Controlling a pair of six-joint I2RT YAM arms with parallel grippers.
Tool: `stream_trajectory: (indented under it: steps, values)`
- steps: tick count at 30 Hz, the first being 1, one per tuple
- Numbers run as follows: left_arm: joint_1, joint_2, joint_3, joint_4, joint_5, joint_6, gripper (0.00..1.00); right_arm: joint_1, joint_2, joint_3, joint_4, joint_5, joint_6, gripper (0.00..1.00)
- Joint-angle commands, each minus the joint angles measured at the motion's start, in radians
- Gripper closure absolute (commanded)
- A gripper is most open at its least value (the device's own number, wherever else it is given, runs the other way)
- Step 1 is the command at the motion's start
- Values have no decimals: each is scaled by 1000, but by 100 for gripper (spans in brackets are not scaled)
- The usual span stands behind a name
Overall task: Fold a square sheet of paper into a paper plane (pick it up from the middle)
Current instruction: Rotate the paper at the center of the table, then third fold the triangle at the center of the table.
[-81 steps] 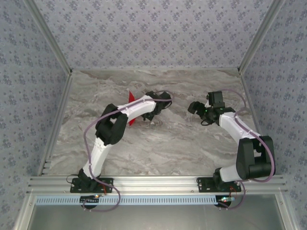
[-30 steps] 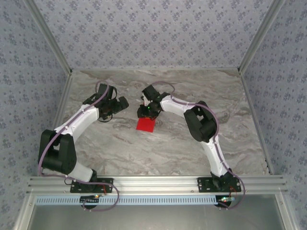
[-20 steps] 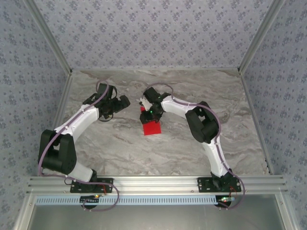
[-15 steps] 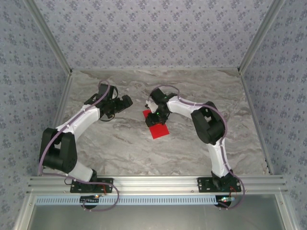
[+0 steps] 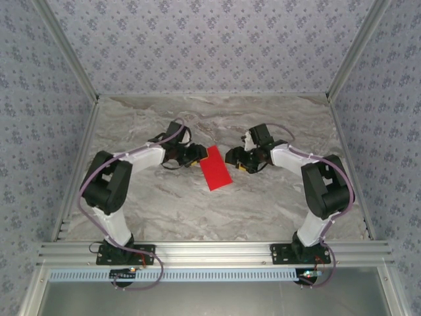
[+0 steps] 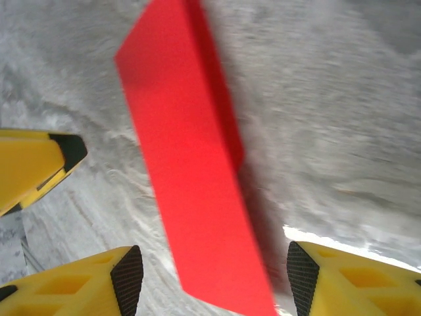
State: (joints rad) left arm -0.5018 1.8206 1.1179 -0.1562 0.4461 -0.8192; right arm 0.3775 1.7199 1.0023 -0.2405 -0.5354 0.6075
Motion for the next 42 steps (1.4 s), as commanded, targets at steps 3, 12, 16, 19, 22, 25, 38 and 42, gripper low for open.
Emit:
stream_trajectory:
  steps: [3,12,16,19,22,25,38,42]
  values:
    - [-22,90,84,3,59,-3,65,-7,-7,-34,-8,16,31,36]
    - [-30,166,118,-132,-48,58,72,11,38,-24,-45,-3,-10,42]
    - [-30,185,105,-144,-67,56,73,26,54,-10,-71,-3,-27,46]
    - [-30,193,96,-148,-76,56,74,42,68,6,-93,-4,-40,48]
    - [-30,199,93,-153,-81,58,75,51,80,12,-108,-5,-49,49]
    - [-30,203,89,-155,-83,58,75,59,89,17,-121,-6,-58,49]
    - [-28,209,88,-163,-91,53,75,84,90,14,-128,-89,-64,54]
    - [-28,209,88,-164,-93,53,75,74,73,-20,-38,-165,-10,54]
